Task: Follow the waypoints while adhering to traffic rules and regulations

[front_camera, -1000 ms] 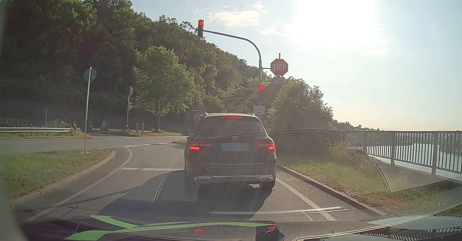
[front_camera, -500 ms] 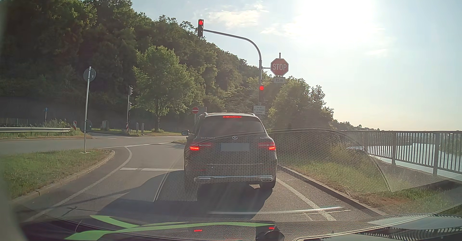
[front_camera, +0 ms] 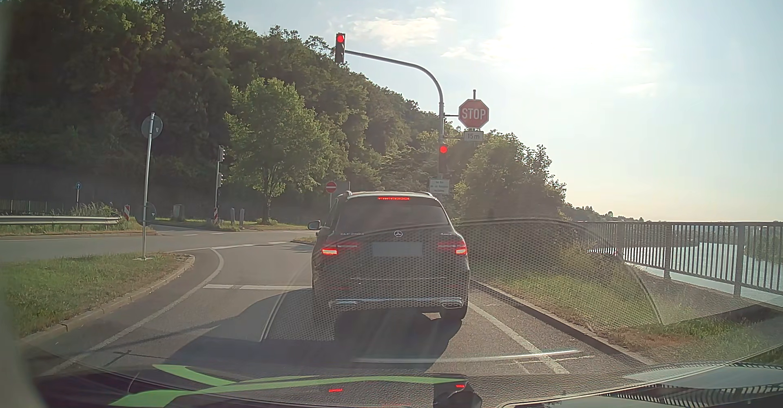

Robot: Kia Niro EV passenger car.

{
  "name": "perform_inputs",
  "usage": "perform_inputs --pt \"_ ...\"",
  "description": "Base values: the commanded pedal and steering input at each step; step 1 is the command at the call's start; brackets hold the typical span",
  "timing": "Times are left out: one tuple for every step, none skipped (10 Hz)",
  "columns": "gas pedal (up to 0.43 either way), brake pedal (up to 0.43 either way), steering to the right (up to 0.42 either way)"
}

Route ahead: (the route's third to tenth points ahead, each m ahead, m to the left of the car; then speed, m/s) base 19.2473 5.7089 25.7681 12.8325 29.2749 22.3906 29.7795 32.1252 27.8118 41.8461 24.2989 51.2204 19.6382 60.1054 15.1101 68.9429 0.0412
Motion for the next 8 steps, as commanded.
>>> perform_inputs --pt "0.0 0.201 -0.045" --pt "0.0 0.213 -0.046" --pt "0.0 0.22 -0.048" --pt "0.0 0.226 -0.048" --pt "0.0 0.232 -0.048" --pt "0.0 0.238 -0.048" --pt "0.0 0.244 -0.048" --pt "0.0 0.25 -0.048"
